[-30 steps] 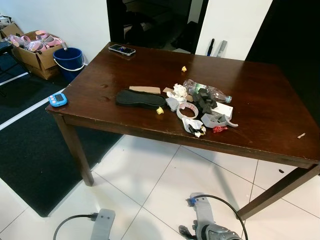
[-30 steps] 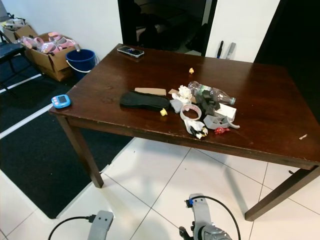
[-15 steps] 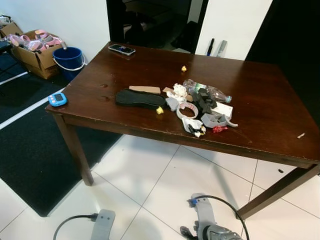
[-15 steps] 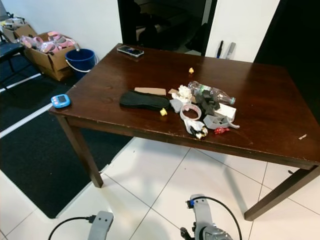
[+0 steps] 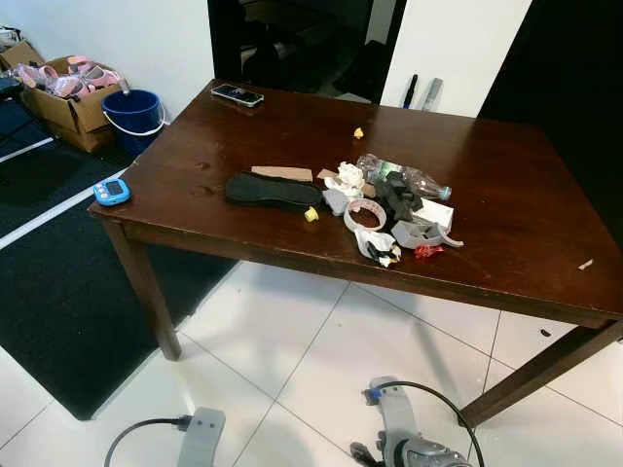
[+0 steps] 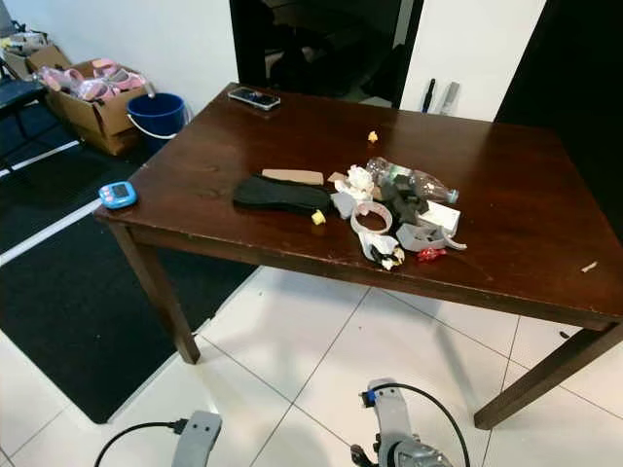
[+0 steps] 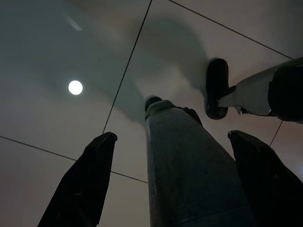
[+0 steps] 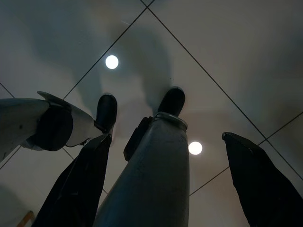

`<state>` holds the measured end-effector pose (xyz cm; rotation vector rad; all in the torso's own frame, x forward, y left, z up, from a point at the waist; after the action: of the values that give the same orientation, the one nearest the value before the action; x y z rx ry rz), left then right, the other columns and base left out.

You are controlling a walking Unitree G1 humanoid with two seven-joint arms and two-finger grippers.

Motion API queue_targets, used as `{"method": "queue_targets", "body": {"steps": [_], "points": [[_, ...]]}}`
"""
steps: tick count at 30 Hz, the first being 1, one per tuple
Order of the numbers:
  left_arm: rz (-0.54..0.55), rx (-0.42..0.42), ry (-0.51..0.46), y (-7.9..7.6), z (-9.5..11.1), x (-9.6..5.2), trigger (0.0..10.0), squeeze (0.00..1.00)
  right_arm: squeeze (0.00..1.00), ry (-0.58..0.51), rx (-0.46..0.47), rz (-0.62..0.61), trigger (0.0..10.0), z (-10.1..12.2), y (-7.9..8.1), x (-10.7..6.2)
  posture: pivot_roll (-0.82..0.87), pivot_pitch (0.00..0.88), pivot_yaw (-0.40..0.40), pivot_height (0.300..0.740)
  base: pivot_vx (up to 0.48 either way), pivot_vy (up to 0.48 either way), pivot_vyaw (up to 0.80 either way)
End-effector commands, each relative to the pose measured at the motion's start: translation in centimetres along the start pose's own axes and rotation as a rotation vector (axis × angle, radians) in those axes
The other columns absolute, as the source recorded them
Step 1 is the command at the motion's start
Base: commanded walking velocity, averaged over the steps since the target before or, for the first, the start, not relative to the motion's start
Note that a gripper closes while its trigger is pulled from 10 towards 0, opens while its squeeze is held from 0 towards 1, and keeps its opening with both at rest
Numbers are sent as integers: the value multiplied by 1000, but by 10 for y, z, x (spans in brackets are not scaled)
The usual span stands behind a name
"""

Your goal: Picking trash to rubbish bin

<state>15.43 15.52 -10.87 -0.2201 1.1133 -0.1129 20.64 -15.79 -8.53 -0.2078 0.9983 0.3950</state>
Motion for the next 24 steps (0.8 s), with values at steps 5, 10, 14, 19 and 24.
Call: {"method": "queue_targets", "body": {"steps": [5, 10, 14, 19, 24], "points": [[-13, -6, 15, -3, -6, 0, 10000, 0, 0, 14, 17, 3, 10000, -5, 1, 0, 73, 47, -55, 740, 0, 0, 0], [-8, -3, 15, 0, -6, -1, 10000, 0, 0, 10, 21, 4, 10000, -3, 1, 0, 75, 47, -53, 740, 0, 0, 0], [-4, 0, 14, 0, -6, -1, 10000, 0, 0, 8, 20, 5, 10000, -2, 1, 0, 76, 42, -52, 740, 0, 0, 0], [-4, 3, 15, -1, -6, 0, 10000, 0, 0, 7, 19, 4, 10000, -1, 1, 0, 75, 42, -52, 740, 0, 0, 0], [-7, 2, 15, -5, -6, 1, 10000, 0, 0, 5, 20, 1, 10000, -1, 0, 0, 74, 41, -54, 740, 0, 0, 0]]}}
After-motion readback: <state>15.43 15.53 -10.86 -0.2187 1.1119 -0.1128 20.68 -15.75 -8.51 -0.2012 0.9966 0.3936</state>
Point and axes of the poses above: a point about 5 cm out from each wrist's last joint towards the gripper, its own x axis pointing out of the wrist towards the gripper, its own z axis along the axis of the wrist's last joint, y = z × x, the point moved 1 cm from there along x, pointing out of the wrist towards the gripper, and after that the axes turned 14 degrees about -x, right-handed, at the moved point
